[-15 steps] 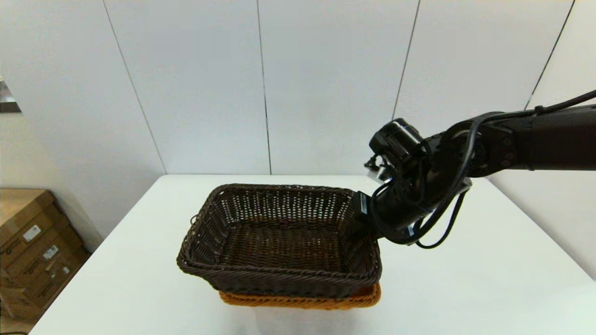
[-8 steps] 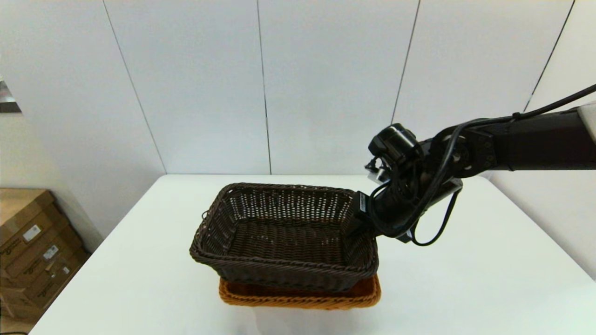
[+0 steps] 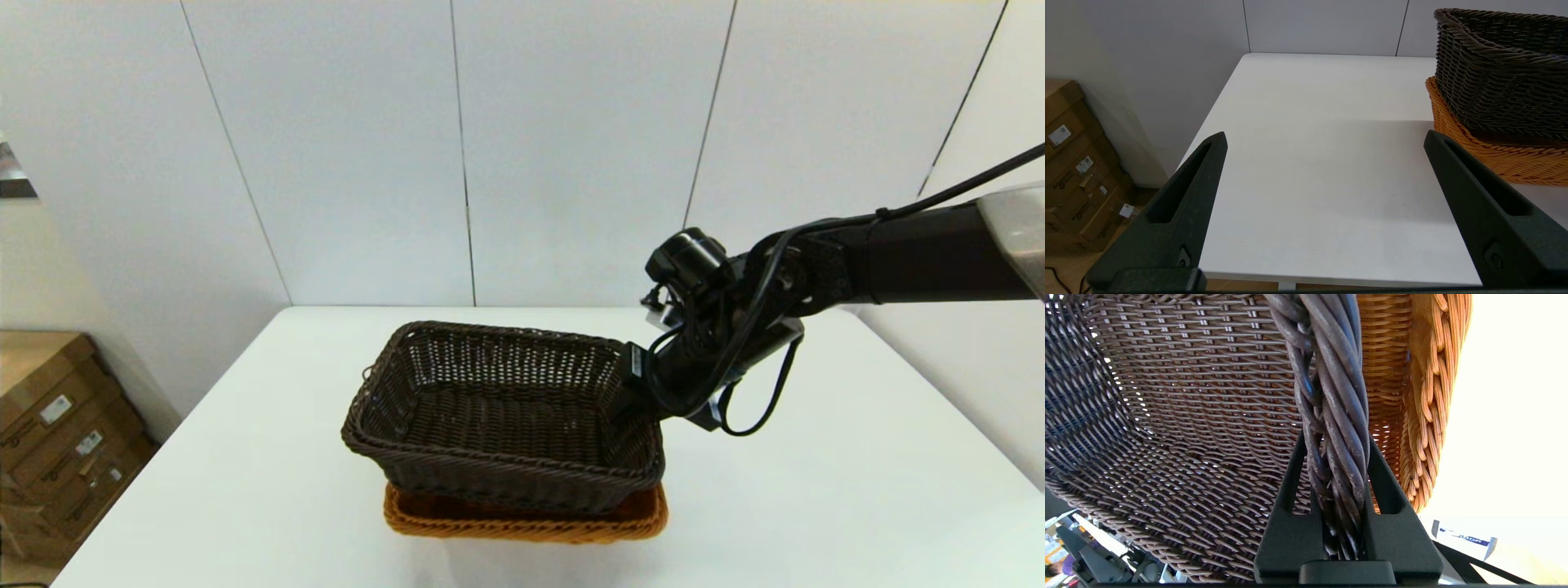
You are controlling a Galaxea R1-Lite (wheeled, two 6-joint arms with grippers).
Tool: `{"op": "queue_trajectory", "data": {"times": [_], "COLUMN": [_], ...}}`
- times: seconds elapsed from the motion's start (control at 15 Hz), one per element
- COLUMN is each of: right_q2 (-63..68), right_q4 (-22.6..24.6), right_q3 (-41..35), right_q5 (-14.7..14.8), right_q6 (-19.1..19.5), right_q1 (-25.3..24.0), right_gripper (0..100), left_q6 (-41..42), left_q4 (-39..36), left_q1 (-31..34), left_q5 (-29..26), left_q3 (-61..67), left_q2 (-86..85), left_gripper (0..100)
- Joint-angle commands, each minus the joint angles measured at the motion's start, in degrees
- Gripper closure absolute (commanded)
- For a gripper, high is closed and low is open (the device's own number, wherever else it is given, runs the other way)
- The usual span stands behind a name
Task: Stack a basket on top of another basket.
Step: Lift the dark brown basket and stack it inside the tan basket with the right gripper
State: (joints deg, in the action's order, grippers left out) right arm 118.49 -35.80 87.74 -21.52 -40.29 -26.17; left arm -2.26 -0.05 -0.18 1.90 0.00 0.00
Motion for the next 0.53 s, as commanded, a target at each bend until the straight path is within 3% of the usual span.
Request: {"op": "queue_trajectory", "data": {"times": [0.07, 0.53], "right_q2": [-1.5, -2.6], "right_q4": [-0.5, -0.8], "right_q3": [0.1, 0.2], "right_q5": [-0.1, -0.1], "right_q6": [-0.2, 0.8], "right_q1": [0.5, 2.9], "right_gripper": [100, 100], "left_q6": [0.0, 0.0], "left_q4": [0.0, 0.0], "left_q1": [0.0, 0.0], "left_q5": [0.0, 0.0], "left_q3": [0.1, 0.1], "left_q2": [-0.1, -0.1], "left_gripper": [0, 0]}}
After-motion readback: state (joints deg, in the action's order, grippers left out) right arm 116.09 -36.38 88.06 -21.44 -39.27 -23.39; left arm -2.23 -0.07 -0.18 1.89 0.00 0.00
